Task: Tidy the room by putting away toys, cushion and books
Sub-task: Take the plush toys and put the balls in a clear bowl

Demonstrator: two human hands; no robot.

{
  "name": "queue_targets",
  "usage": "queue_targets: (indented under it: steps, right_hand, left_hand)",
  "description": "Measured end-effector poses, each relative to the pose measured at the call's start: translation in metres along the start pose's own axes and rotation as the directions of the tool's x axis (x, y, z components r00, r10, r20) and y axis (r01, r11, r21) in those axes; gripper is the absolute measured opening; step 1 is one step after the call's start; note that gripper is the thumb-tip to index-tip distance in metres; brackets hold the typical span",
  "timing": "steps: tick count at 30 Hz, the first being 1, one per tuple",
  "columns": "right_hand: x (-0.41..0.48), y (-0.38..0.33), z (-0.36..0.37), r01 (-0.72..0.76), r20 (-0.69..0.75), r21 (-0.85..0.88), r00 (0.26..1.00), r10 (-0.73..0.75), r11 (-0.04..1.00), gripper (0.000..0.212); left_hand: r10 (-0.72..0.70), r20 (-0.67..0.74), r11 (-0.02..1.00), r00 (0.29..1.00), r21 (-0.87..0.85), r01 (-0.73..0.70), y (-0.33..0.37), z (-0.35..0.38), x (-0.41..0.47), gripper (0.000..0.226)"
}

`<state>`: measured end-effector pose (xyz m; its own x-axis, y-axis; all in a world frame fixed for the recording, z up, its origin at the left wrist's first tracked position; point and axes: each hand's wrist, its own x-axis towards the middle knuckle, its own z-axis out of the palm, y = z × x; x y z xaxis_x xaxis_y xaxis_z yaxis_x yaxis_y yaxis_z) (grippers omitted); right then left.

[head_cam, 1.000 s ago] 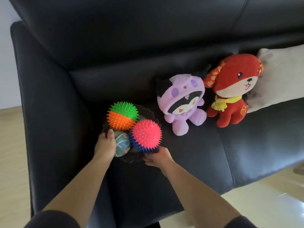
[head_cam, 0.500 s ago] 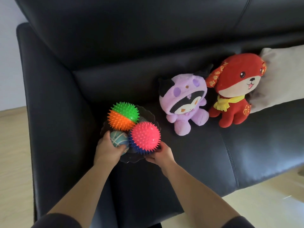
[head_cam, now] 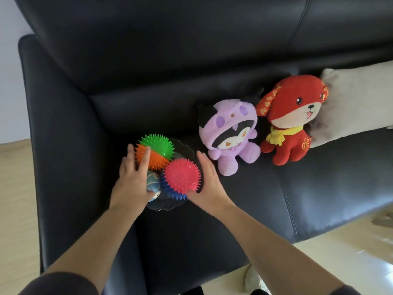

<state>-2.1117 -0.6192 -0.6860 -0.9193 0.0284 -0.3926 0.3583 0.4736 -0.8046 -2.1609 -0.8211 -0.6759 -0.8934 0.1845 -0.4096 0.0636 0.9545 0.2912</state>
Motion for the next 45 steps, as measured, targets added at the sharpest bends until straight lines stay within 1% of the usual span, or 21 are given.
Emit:
queue_targets:
  steps: [1,3,4,6,8,13,20,22,23,25,26,27,28,30,32,35,38,42,45]
  right_hand:
    - [0.001,-0.002,0.000,0.060,0.077,-0.116,0.996,-0.051,0.991,0.109]
    - [0.005,-0.004,0.001,0.130,0.227,-0.313,0.972,-0.059,0.941,0.115]
    - [0.008,-0.004,0.002,0.155,0.273,-0.383,0.961,-0.049,0.911,0.114]
    - [0.015,-0.005,0.004,0.176,0.293,-0.470,0.955,-0.036,0.865,0.106]
    - [0.022,-0.003,0.004,0.158,0.286,-0.496,0.958,-0.011,0.854,0.102]
    - [0.027,-0.003,0.005,0.134,0.307,-0.502,0.951,0.031,0.855,0.105]
    - [0.017,-0.006,0.004,0.137,0.284,-0.504,0.959,0.014,0.853,0.107]
    - [0.012,-0.005,0.004,0.087,0.266,-0.407,0.963,0.027,0.909,0.108]
    - [0.009,-0.004,0.005,0.032,0.235,-0.312,0.971,0.044,0.950,0.105]
    - [0.003,-0.002,0.008,-0.104,0.123,-0.053,0.986,0.110,0.993,0.094]
    - [0.002,0.000,0.011,-0.178,0.060,0.084,0.983,0.173,0.980,0.088]
    - [0.000,0.002,0.013,-0.257,0.019,0.211,0.966,0.259,0.943,0.084]
    - [0.000,0.003,0.014,-0.343,0.016,0.324,0.934,0.358,0.881,0.082]
    - [0.002,0.004,0.019,-0.483,0.088,0.510,0.853,0.515,0.712,0.079]
    - [0.003,0.003,0.026,-0.526,0.143,0.623,0.804,0.577,0.579,0.073]
    - [0.004,0.004,0.039,-0.519,0.154,0.704,0.778,0.608,0.485,0.066]
    - [-0.002,0.003,0.048,-0.504,0.185,0.759,0.774,0.606,0.412,0.053]
    - [-0.003,0.006,0.049,-0.515,0.200,0.759,0.767,0.610,0.399,0.047]
    - [-0.001,0.006,0.038,-0.568,0.213,0.682,0.756,0.619,0.460,0.050]
  left_hand:
    - [0.053,0.049,0.995,0.997,0.079,-0.057,-0.001,-0.003,0.003,0.124]
    - [0.108,0.131,0.980,0.986,0.154,-0.127,-0.001,-0.008,0.011,0.123]
    - [0.122,0.150,0.975,0.981,0.165,-0.146,-0.002,-0.008,0.014,0.123]
    - [0.141,0.163,0.969,0.977,0.180,-0.170,-0.002,-0.008,0.018,0.124]
    - [0.148,0.162,0.964,0.976,0.195,-0.179,-0.003,-0.005,0.020,0.124]
    - [0.171,0.123,0.952,0.978,0.237,-0.196,-0.005,0.002,0.021,0.126]
    - [0.188,0.088,0.938,0.978,0.278,-0.206,0.000,-0.005,0.014,0.122]
    - [0.178,0.101,0.939,0.979,0.281,-0.199,0.000,-0.009,0.011,0.120]
    - [0.174,0.103,0.941,0.979,0.276,-0.196,0.001,-0.011,0.010,0.119]
    - [0.166,0.108,0.950,0.980,0.250,-0.188,0.002,-0.012,0.009,0.119]
    - [0.156,0.115,0.959,0.981,0.220,-0.178,0.002,-0.012,0.008,0.120]
    - [0.145,0.121,0.971,0.982,0.175,-0.165,0.003,-0.011,0.008,0.120]
    - [0.136,0.125,0.982,0.983,0.116,-0.151,0.004,-0.010,0.008,0.121]
    - [0.118,0.135,0.993,0.984,-0.024,-0.116,0.006,-0.006,0.009,0.124]
    - [0.095,0.133,0.990,0.987,-0.116,-0.079,0.008,-0.002,0.010,0.125]
    - [0.066,0.105,0.988,0.992,-0.148,-0.050,0.012,0.001,0.011,0.123]
    - [0.019,0.106,0.993,0.994,-0.121,-0.006,0.019,0.002,0.012,0.119]
    - [-0.047,0.096,0.999,0.994,-0.022,0.050,0.034,0.006,0.012,0.111]
    - [-0.075,0.076,0.997,0.994,-0.007,0.076,0.038,0.009,0.012,0.111]
